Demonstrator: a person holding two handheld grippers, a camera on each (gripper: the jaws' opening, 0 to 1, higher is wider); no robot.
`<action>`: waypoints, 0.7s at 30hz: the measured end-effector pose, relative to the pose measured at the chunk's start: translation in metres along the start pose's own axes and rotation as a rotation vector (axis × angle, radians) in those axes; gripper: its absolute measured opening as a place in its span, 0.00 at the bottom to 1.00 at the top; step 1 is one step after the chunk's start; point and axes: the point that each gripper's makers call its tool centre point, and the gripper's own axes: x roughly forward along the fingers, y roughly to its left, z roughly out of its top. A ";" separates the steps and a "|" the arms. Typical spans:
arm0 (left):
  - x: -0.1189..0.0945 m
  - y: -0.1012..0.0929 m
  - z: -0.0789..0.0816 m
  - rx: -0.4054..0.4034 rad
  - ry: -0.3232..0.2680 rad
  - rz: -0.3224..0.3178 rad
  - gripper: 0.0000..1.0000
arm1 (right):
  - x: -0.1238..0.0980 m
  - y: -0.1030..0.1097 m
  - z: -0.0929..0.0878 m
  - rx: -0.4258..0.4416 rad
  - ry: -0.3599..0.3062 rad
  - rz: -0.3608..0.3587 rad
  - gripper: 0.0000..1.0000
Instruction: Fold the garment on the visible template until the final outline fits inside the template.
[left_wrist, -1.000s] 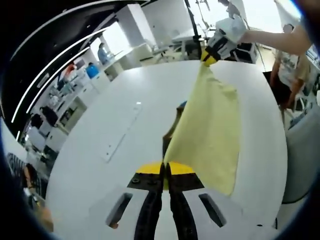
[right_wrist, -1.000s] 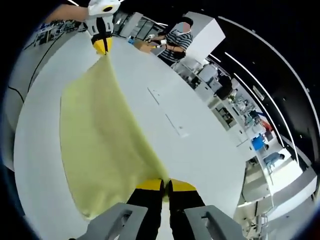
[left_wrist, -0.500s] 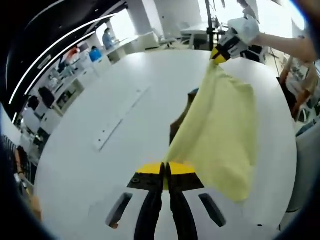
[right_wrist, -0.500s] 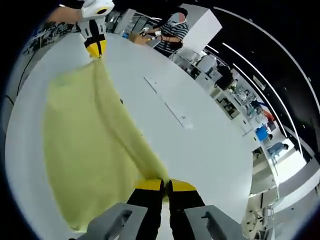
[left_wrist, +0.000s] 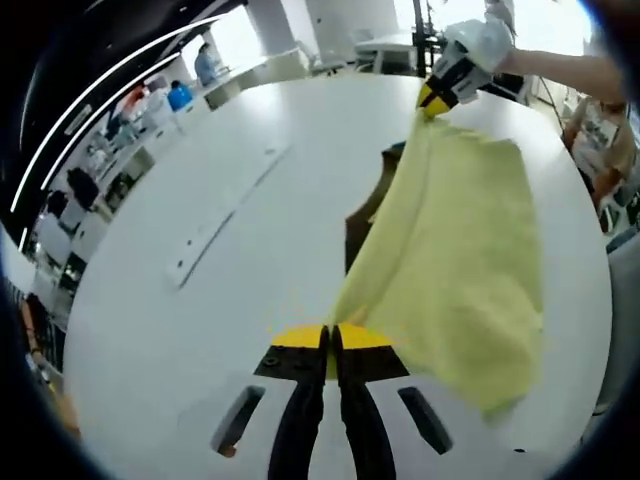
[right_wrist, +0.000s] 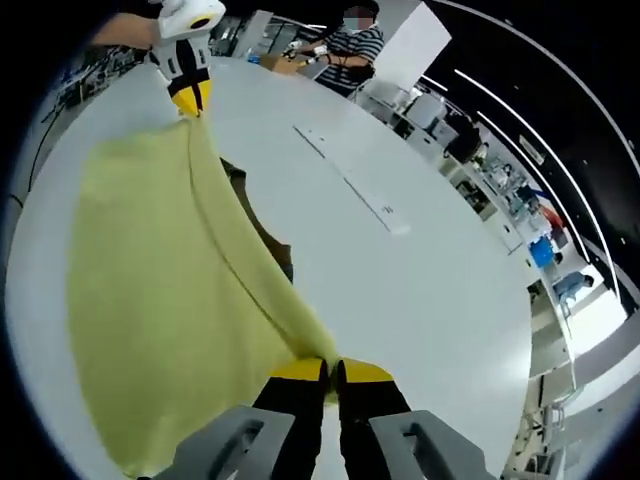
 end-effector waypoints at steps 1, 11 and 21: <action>0.002 0.001 -0.001 -0.002 0.000 0.001 0.00 | 0.002 -0.002 -0.001 0.000 0.002 0.001 0.00; 0.018 0.004 -0.015 -0.009 0.025 -0.003 0.01 | 0.017 0.003 -0.010 0.028 0.020 0.049 0.02; 0.018 0.005 -0.016 -0.012 0.015 0.015 0.01 | 0.004 0.003 -0.008 0.086 0.007 0.047 0.12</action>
